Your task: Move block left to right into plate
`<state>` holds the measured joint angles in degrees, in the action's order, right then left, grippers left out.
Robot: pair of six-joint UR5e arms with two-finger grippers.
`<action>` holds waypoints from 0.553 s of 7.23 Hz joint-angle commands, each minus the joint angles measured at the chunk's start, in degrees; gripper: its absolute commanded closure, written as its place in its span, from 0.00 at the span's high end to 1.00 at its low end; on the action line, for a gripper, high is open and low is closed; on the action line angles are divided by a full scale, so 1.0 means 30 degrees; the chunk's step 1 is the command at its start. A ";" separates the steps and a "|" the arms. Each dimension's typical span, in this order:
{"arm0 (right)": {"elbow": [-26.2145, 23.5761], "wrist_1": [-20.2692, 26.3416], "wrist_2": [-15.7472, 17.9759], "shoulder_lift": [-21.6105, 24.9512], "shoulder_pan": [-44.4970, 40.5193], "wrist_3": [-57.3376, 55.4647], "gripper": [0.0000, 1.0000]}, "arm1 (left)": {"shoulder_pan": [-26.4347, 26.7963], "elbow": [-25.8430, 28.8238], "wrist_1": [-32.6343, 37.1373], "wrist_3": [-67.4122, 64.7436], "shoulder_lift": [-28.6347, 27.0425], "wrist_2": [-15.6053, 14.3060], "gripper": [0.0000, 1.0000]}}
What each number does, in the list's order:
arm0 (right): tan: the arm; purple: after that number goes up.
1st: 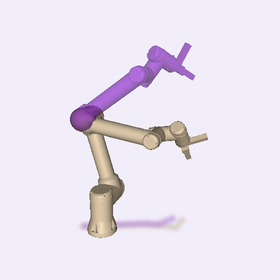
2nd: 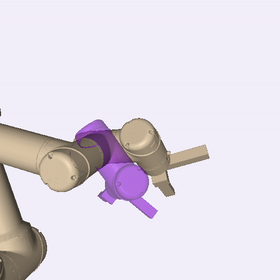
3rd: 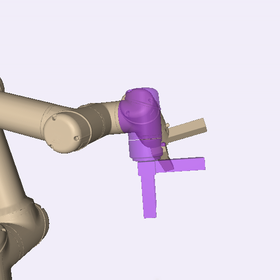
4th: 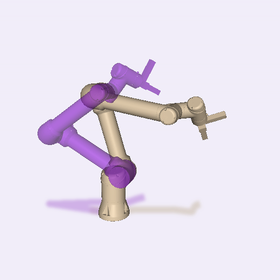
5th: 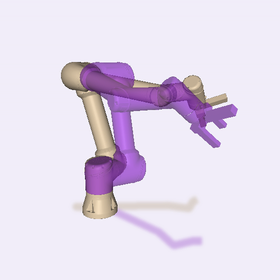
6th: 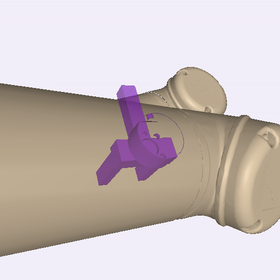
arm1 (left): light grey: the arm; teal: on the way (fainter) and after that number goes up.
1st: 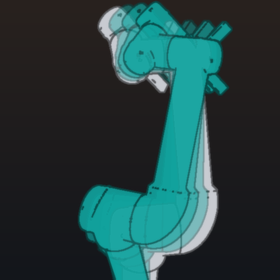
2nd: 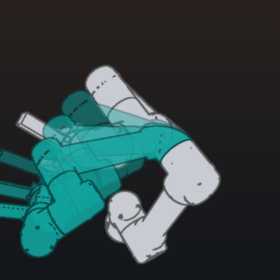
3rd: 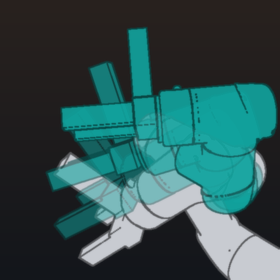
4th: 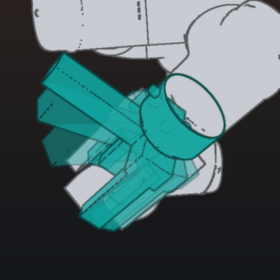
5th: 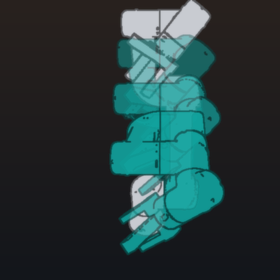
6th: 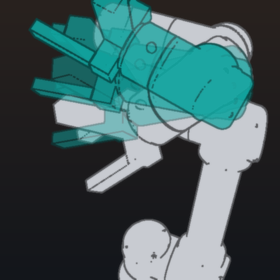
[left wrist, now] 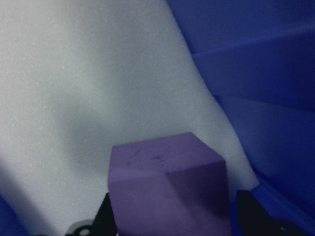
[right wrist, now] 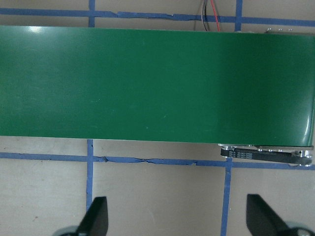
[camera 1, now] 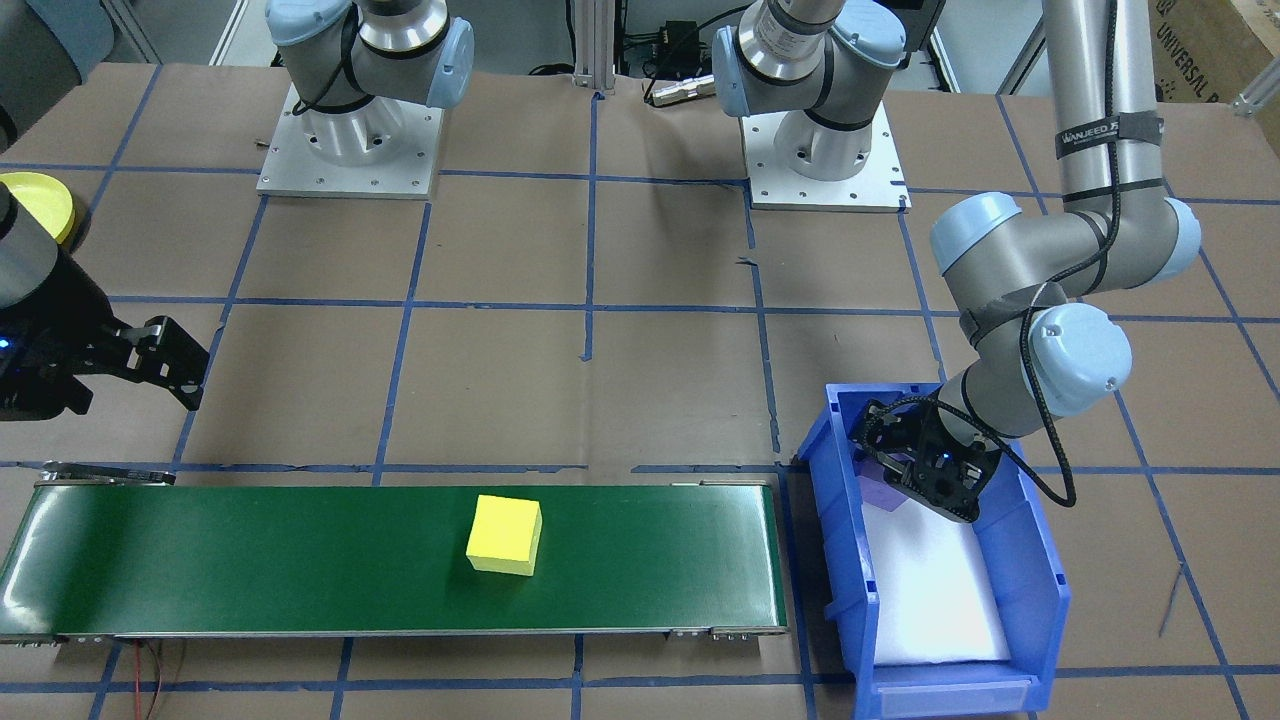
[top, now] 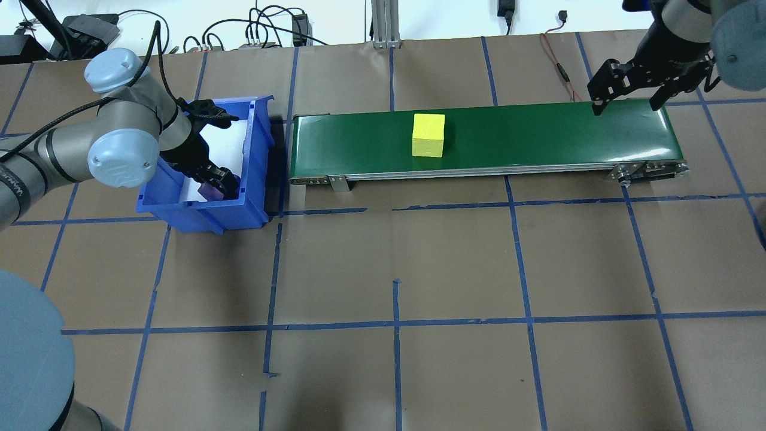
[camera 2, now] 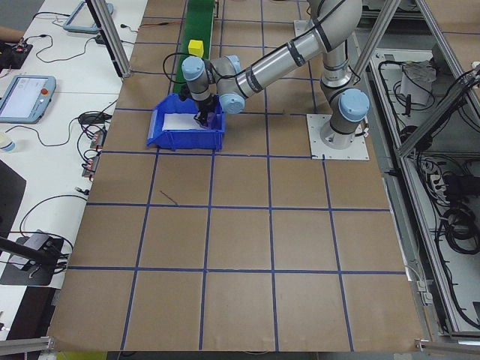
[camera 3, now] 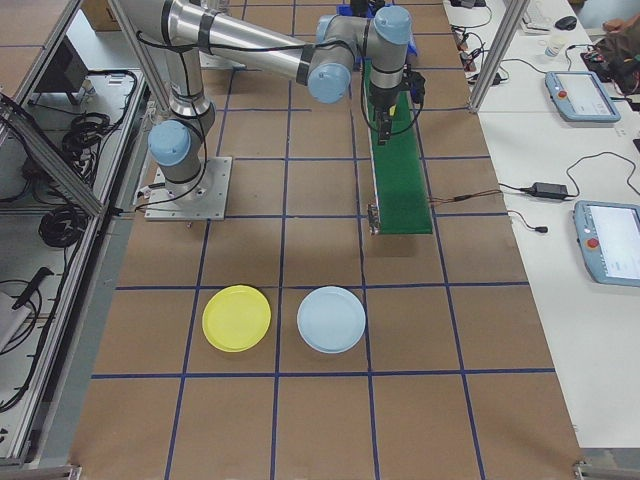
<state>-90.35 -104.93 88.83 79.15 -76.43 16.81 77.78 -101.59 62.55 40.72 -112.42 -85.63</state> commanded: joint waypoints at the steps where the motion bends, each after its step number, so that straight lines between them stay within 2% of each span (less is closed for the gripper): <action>1: -0.0029 -0.0414 -0.0110 -0.0395 0.0163 0.0838 1.00 | 0.0000 0.0433 -0.0514 -0.2072 0.0179 0.0124 0.38; 2: 0.0029 -0.1546 -0.0167 -0.0513 0.0919 0.0957 1.00 | 0.0000 0.1365 -0.0954 -0.3045 0.0354 0.0126 0.38; 4: 0.0058 -0.2723 -0.1100 -0.0863 0.1772 0.2009 1.00 | 0.0263 0.2891 0.0437 -0.4303 0.1581 -0.0021 0.38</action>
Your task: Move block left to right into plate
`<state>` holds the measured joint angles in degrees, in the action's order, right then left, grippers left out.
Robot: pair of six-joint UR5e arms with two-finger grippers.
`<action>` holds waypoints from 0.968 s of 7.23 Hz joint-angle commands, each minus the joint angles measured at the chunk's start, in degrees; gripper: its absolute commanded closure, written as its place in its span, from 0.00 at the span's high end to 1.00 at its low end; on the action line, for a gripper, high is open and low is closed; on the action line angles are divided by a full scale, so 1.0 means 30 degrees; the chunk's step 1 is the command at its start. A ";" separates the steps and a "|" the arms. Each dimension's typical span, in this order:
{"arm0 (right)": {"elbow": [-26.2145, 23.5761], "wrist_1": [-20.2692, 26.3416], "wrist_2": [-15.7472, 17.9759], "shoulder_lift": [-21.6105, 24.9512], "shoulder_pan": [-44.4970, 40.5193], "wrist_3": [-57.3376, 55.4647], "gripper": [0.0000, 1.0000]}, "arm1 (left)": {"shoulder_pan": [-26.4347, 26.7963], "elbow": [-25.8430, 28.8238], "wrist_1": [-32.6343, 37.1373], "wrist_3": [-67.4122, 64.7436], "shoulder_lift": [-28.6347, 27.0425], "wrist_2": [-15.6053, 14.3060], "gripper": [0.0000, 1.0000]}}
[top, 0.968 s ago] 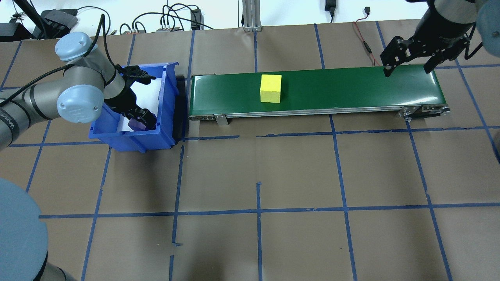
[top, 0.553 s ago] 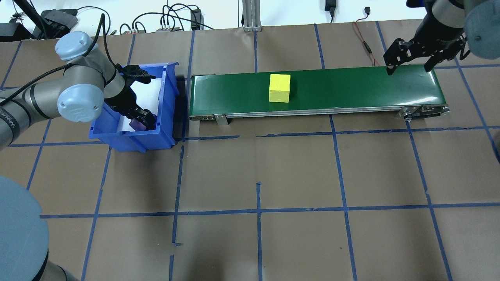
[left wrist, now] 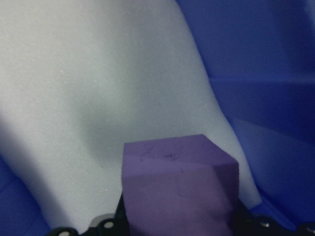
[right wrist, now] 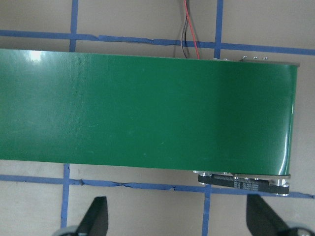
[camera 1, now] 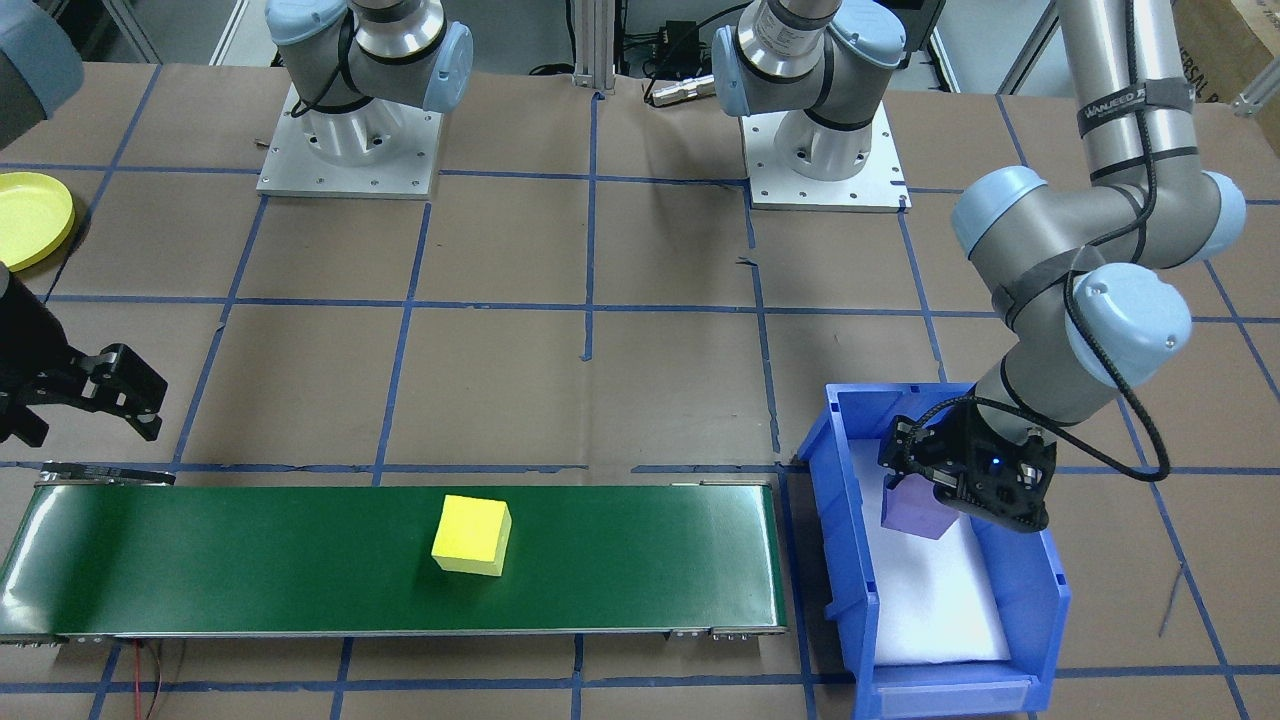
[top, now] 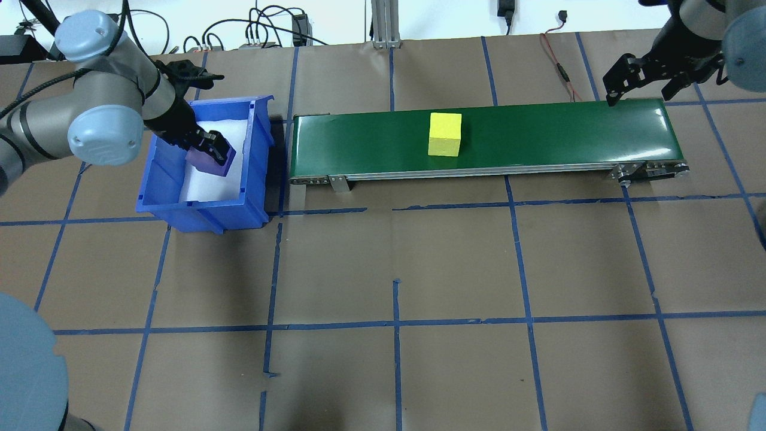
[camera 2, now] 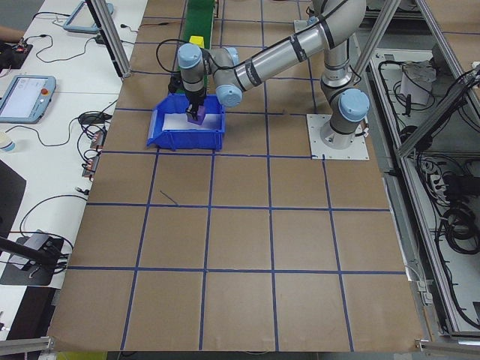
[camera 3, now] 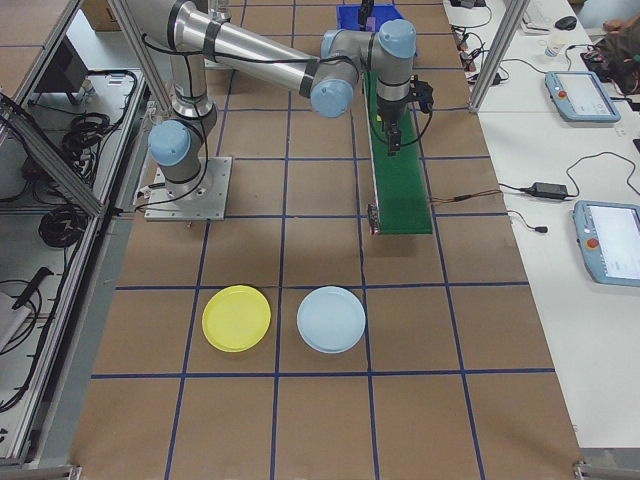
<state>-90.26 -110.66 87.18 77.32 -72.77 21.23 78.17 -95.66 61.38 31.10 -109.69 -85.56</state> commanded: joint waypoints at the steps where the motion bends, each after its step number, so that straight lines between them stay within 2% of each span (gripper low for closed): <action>1: -0.0001 -0.1863 -0.0524 -0.0691 0.1048 0.1817 1.00 | 0.0774 0.1905 0.0953 -0.4299 0.0963 -0.0073 0.42; 2: -0.0059 -0.2105 -0.0901 -0.0985 0.1691 0.1859 1.00 | 0.1796 0.3249 0.1593 -0.4766 0.0589 -0.0073 0.42; 3: -0.0118 -0.2137 -0.2993 -0.1220 0.2336 0.2149 1.00 | 0.3111 0.4104 0.1860 -0.5119 -0.0111 -0.0073 0.42; 6: -0.0205 -0.2166 -0.3307 -0.1632 0.2664 0.2358 1.00 | 0.6192 0.4523 0.1541 -0.7900 -0.2133 -0.0102 0.41; 7: -0.0206 -0.2166 -0.3307 -0.1604 0.2664 0.2328 1.00 | 0.6317 0.4291 0.1425 -0.7964 -0.2603 -0.0073 0.41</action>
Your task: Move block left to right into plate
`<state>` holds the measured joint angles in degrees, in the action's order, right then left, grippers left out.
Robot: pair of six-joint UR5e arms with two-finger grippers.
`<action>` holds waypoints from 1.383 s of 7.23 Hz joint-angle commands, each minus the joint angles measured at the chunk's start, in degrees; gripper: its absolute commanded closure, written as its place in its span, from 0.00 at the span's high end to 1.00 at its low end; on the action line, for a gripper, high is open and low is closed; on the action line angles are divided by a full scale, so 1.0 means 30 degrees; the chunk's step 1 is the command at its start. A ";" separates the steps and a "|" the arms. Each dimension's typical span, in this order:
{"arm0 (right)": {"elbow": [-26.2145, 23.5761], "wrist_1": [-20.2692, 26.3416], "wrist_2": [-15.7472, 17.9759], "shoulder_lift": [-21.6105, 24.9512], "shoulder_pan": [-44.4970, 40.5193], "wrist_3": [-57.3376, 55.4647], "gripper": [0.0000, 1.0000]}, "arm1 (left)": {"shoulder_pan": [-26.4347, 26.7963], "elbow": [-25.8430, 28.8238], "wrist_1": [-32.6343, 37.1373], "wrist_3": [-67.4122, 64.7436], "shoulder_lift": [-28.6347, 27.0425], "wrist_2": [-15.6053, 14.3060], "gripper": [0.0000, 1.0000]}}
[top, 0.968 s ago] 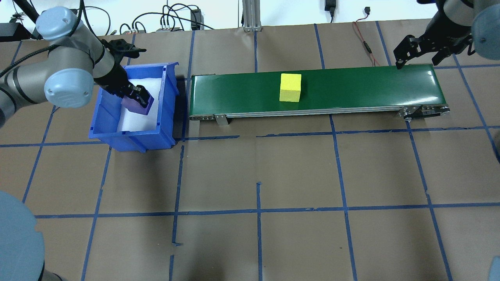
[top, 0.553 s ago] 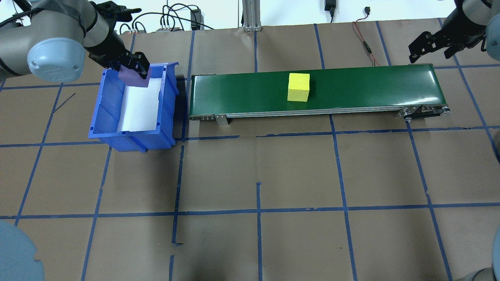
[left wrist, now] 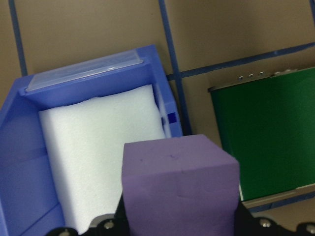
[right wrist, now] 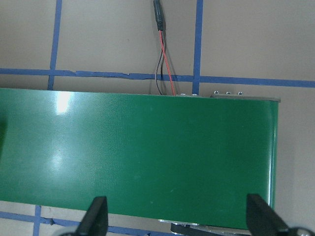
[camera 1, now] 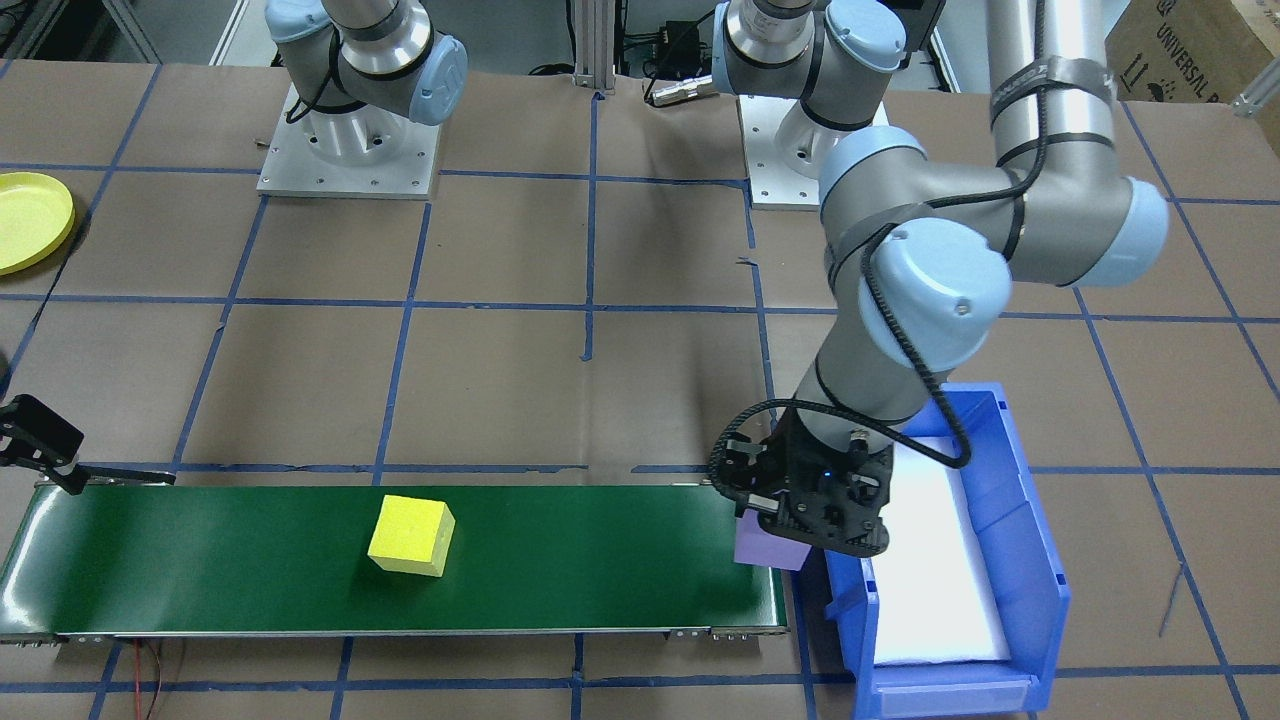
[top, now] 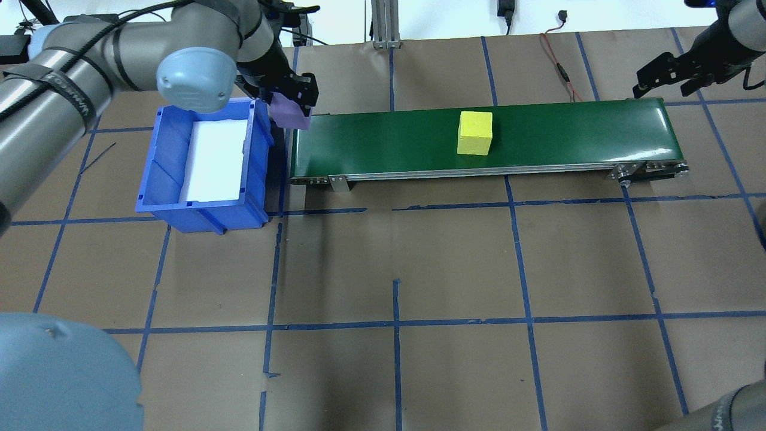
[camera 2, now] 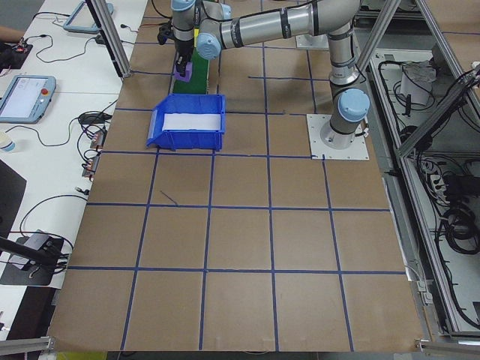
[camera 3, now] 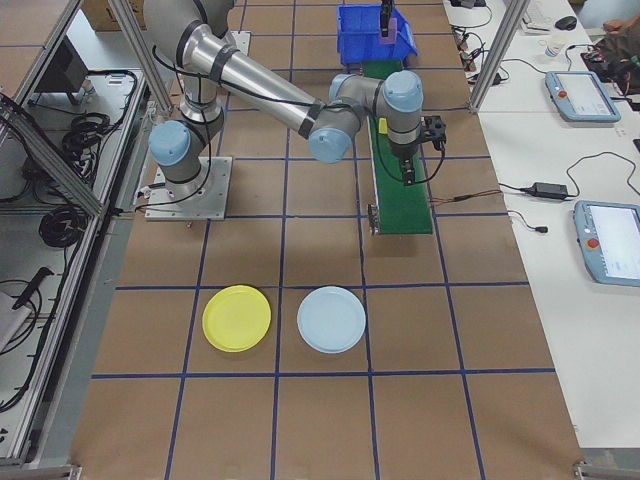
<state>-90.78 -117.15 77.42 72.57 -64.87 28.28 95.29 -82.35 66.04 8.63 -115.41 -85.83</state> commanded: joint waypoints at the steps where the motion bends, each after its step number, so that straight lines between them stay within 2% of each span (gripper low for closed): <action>1: -0.0061 -0.0003 -0.0056 -0.0020 0.0030 -0.0021 1.00 | 0.0756 -0.0207 -0.0359 -0.0589 -0.1252 0.0073 0.41; 2: -0.0090 -0.0003 -0.0056 -0.0020 0.0030 -0.0137 1.00 | 0.0845 -0.0672 -0.0419 -0.0532 -0.1432 0.0045 0.41; 3: -0.0119 0.0026 -0.0056 -0.0020 0.0030 -0.0225 1.00 | 0.0846 -0.1024 -0.1928 -0.0735 -0.1376 0.0045 0.41; 5: -0.0120 0.0026 -0.0317 -0.0078 0.0030 -0.0255 1.00 | 0.0846 -0.1233 -0.2323 -0.1060 -0.1287 0.0016 0.50; 6: -0.0120 0.0055 -0.0813 -0.0253 0.0030 -0.0255 1.00 | 0.0846 -0.1262 -0.2324 -0.1117 -0.1258 -0.0014 1.00; 8: -0.0207 0.0230 -0.0876 -0.0254 0.0030 -0.0226 1.00 | 0.0817 -0.0972 -0.2324 -0.1118 -0.1141 0.0074 1.00; 10: -0.0208 0.0261 -0.1782 -0.0605 0.0030 -0.0138 1.00 | 0.0758 -0.0503 -0.1976 -0.1117 0.0461 0.0162 1.00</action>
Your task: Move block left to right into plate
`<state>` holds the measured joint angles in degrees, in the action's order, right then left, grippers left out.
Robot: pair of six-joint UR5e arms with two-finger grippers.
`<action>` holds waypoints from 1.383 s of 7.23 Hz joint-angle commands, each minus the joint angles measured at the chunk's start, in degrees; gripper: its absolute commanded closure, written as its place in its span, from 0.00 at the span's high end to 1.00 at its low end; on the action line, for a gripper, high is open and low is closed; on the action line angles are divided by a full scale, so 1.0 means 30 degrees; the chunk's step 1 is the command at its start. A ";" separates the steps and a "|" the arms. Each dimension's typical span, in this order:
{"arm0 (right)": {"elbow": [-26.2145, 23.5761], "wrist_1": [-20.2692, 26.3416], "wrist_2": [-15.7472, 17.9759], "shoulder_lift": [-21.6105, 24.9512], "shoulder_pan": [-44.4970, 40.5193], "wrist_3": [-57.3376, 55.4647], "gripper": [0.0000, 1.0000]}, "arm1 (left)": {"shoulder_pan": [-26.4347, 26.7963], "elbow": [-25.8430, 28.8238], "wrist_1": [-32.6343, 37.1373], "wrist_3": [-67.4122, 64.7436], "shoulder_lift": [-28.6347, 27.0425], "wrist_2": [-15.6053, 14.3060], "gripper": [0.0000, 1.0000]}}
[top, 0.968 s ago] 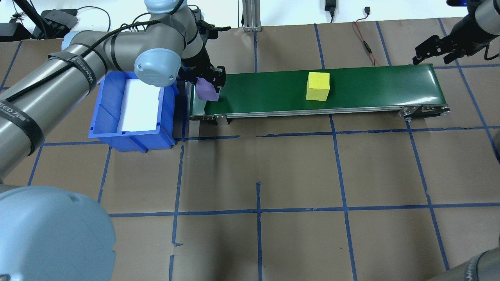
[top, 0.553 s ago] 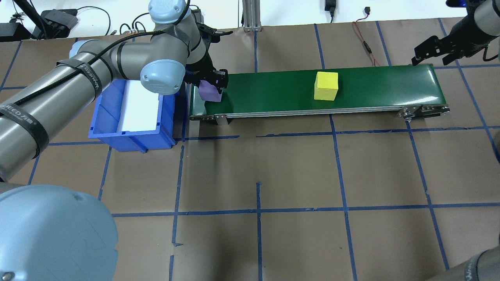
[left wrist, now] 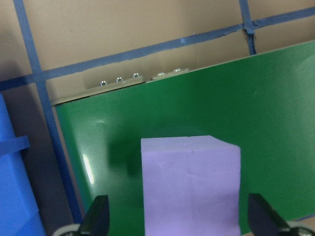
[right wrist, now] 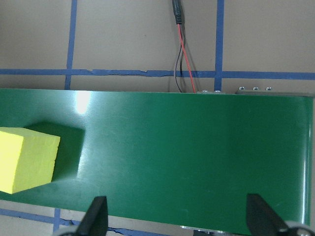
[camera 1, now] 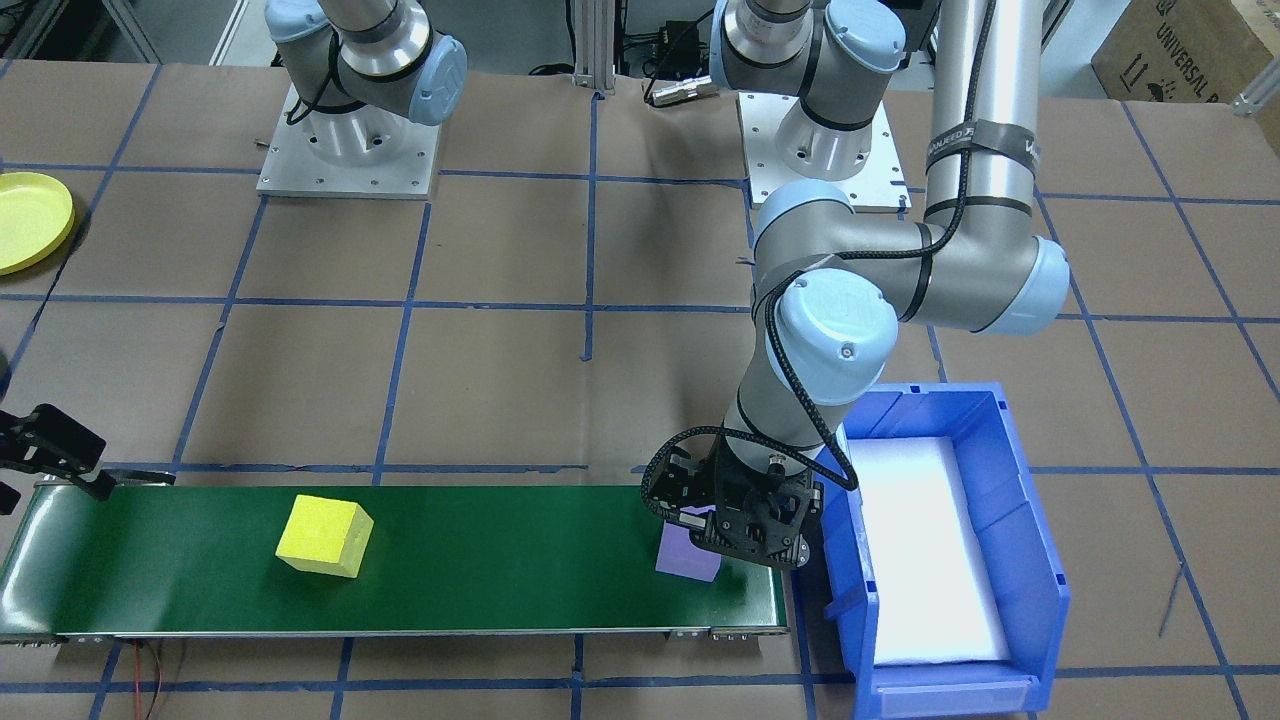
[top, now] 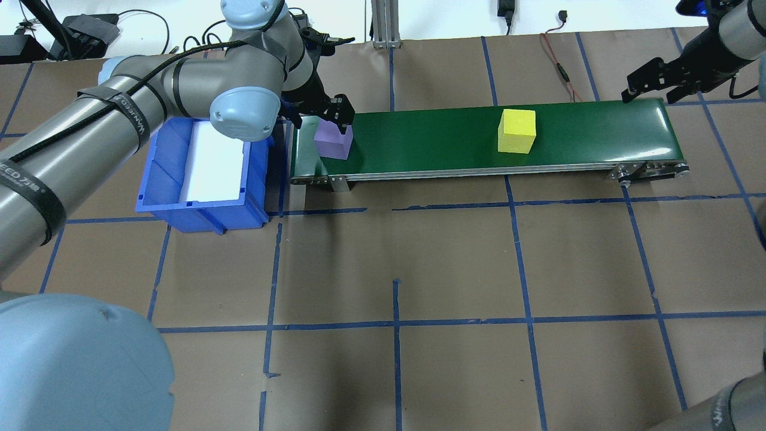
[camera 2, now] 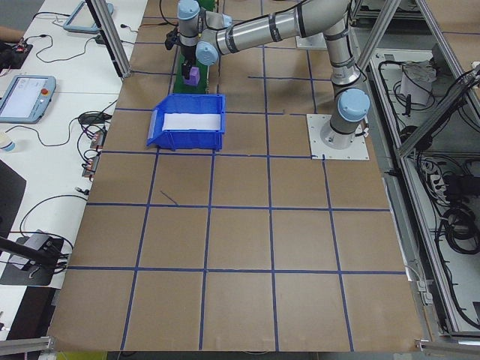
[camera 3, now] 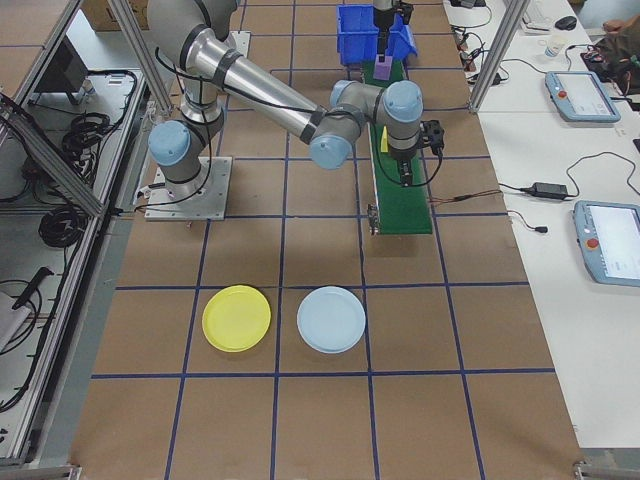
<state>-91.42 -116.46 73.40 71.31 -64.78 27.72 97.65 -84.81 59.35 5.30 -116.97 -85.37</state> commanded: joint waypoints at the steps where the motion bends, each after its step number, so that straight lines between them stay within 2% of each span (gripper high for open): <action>1: -0.0026 0.0031 -0.0444 -0.0186 0.0000 0.0047 1.00 | -0.0032 0.0319 0.1475 -0.0068 0.2210 0.0097 1.00; 3: -0.0055 0.0031 -0.0444 -0.0186 0.0000 -0.0011 1.00 | -0.0874 -0.0441 0.3613 -0.0098 0.5432 -0.0020 1.00; 5: -0.0055 0.0118 -0.0444 -0.0186 0.0000 -0.0012 1.00 | -0.1551 -0.0616 0.8785 0.0163 0.8040 -0.0282 1.00; 6: -0.0055 0.0119 -0.0444 -0.0186 0.0000 -0.0012 1.00 | -0.2251 -0.1140 1.0146 0.0224 0.9039 -0.0312 1.00; 10: -0.0026 0.0090 -0.0444 -0.0448 0.0000 -0.0041 1.00 | -0.2492 -0.1584 0.9867 0.0194 0.9254 -0.0342 1.00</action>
<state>-91.52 -116.16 72.07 70.45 -64.78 27.66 90.33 -89.15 88.89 5.59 -89.30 -86.38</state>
